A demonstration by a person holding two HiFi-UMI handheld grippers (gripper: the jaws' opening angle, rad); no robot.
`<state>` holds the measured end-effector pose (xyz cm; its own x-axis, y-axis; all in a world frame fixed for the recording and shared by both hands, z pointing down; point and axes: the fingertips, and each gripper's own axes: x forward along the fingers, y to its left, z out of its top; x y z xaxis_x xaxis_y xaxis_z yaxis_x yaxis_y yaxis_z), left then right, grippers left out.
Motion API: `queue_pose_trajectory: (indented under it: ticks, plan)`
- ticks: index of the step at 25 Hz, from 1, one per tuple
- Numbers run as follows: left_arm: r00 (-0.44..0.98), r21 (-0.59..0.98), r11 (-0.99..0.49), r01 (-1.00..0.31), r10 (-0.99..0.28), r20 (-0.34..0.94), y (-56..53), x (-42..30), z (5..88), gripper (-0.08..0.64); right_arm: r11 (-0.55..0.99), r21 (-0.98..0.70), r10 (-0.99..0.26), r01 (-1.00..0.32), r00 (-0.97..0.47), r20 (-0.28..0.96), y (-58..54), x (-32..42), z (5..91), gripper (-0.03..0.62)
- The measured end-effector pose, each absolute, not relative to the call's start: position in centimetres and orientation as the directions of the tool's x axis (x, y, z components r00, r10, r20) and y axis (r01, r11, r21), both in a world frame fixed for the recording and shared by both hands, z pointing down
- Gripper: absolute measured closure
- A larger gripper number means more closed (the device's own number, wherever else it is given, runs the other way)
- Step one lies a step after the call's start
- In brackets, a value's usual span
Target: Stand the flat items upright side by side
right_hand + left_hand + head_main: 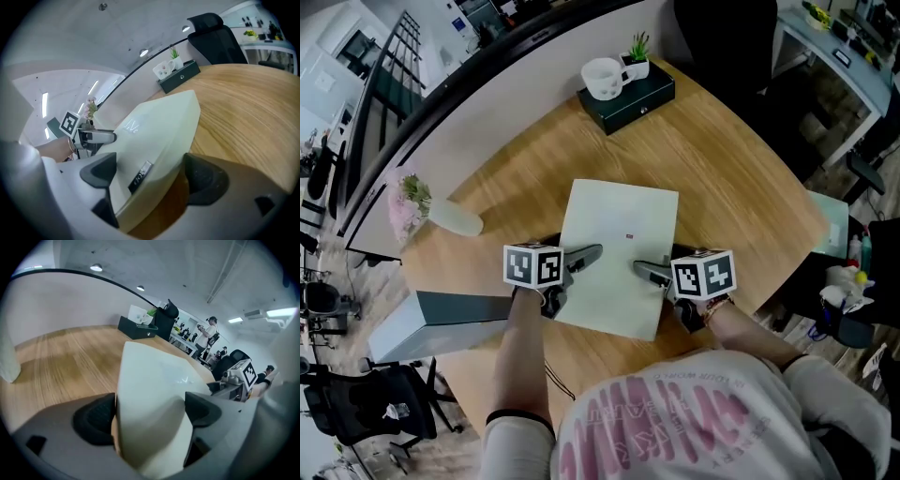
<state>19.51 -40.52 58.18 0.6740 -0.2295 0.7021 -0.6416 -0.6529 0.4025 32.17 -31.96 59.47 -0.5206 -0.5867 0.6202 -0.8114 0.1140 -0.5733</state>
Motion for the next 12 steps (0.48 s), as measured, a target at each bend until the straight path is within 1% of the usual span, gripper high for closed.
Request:
queue_pose_trajectory:
  ticks: [3,8,12]
  plan:
    - [0.648,0.378,-0.637,-0.671,-0.257,0.717,-39.7,19.6,58.2,0.086,0.132,-0.569,-0.548,-0.812,-0.538,0.641,-31.7,32.4,59.7,0.13]
    - [0.619,0.39,-0.544,-0.743,-0.334,0.711,-36.5,19.4,58.3,0.091,0.211,-0.557,-0.455,-0.804,-0.585,0.672,-30.3,33.0,59.8,0.127]
    - [0.597,0.399,-0.497,-0.771,-0.344,0.724,-33.4,19.4,58.2,0.092,0.241,-0.555,-0.405,-0.796,-0.602,0.688,-28.0,33.3,59.6,0.129]
